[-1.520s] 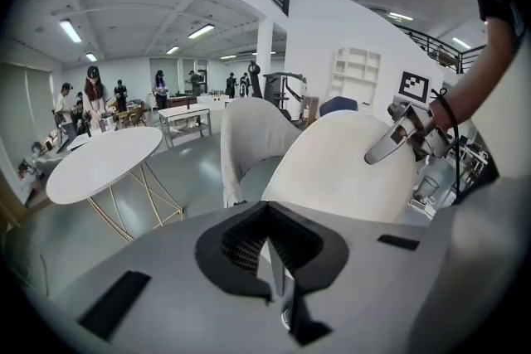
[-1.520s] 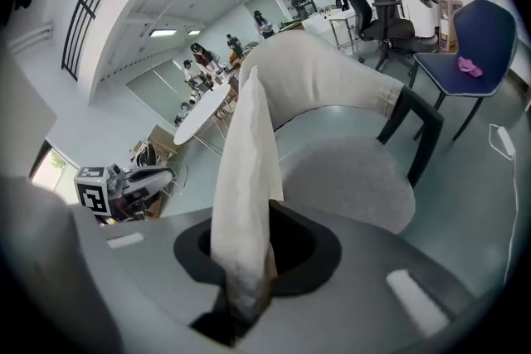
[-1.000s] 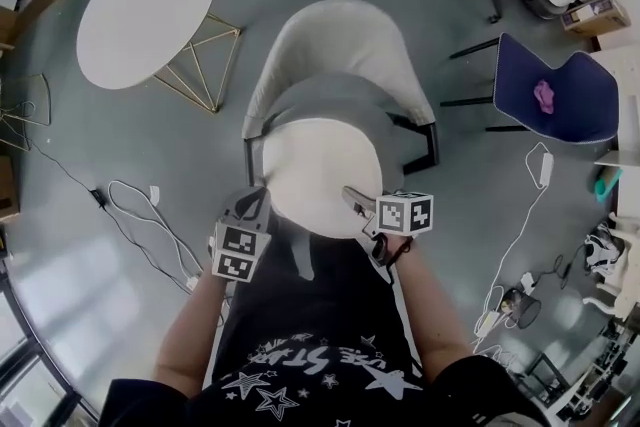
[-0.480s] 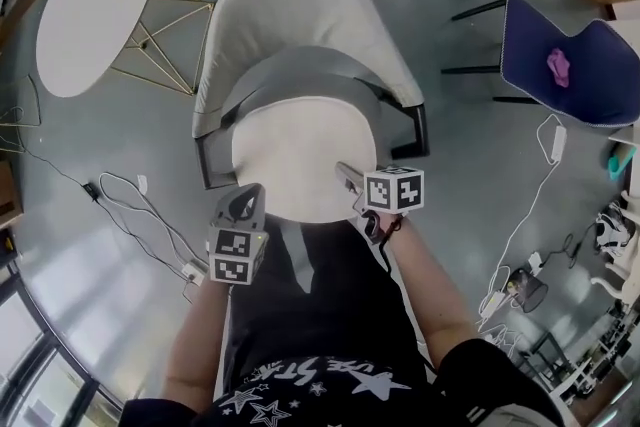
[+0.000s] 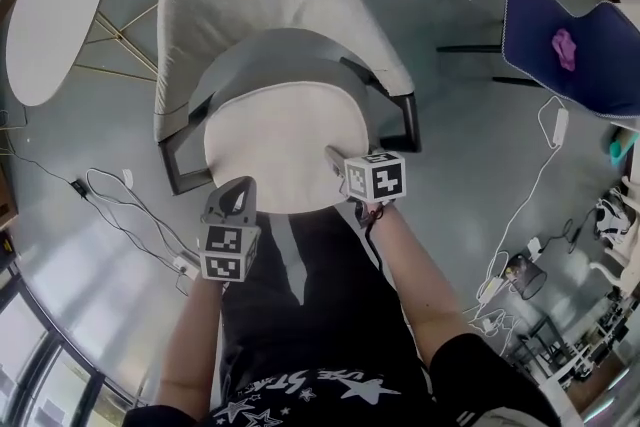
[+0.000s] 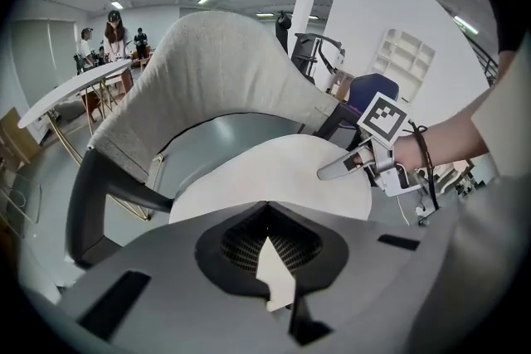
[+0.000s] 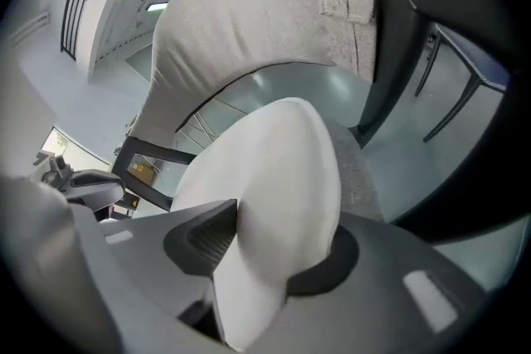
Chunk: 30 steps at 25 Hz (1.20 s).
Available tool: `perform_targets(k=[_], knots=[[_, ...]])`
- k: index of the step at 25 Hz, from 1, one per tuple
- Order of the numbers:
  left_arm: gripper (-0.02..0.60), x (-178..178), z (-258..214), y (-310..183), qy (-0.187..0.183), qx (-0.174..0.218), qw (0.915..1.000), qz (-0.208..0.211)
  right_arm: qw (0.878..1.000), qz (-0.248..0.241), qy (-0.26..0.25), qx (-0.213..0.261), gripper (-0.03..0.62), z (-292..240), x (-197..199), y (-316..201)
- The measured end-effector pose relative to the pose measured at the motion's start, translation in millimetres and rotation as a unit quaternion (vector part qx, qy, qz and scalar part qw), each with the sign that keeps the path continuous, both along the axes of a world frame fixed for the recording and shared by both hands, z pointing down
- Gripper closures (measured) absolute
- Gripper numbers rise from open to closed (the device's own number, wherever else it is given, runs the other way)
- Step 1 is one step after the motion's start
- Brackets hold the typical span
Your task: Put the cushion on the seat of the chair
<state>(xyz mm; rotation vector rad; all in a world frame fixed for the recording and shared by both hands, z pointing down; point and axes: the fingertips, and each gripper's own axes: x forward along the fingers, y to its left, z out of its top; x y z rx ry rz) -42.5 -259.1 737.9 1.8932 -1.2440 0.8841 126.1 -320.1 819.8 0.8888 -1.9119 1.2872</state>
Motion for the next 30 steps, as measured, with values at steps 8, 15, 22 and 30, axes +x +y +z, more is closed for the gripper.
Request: perform_targets(k=[8,15,22,30], knots=[[0.574,12.3,14.3,-4.6,0.007,-0.010,0.9998,0.013,0.998,0.039,0.046,-0.006,0.307,32.6,23.2,-4.3],[0.573,9.9,23.9,-7.1,0.010,-0.018,0.9994,0.027,0.993,0.042,0.110,0.016,0.240,45.3,47.0,-0.9],[0.573,0.5,19.9,-14.1,0.012,-0.008,0.9990,0.043,0.985,0.075,0.156,0.022,0.233,41.9,61.1,3.4],[0.573,-7.4,-6.5,-18.4,0.045,0.028,0.9969,0.059,0.977,0.121,0.168,0.045,0.239,4.1,51.8,9.1]])
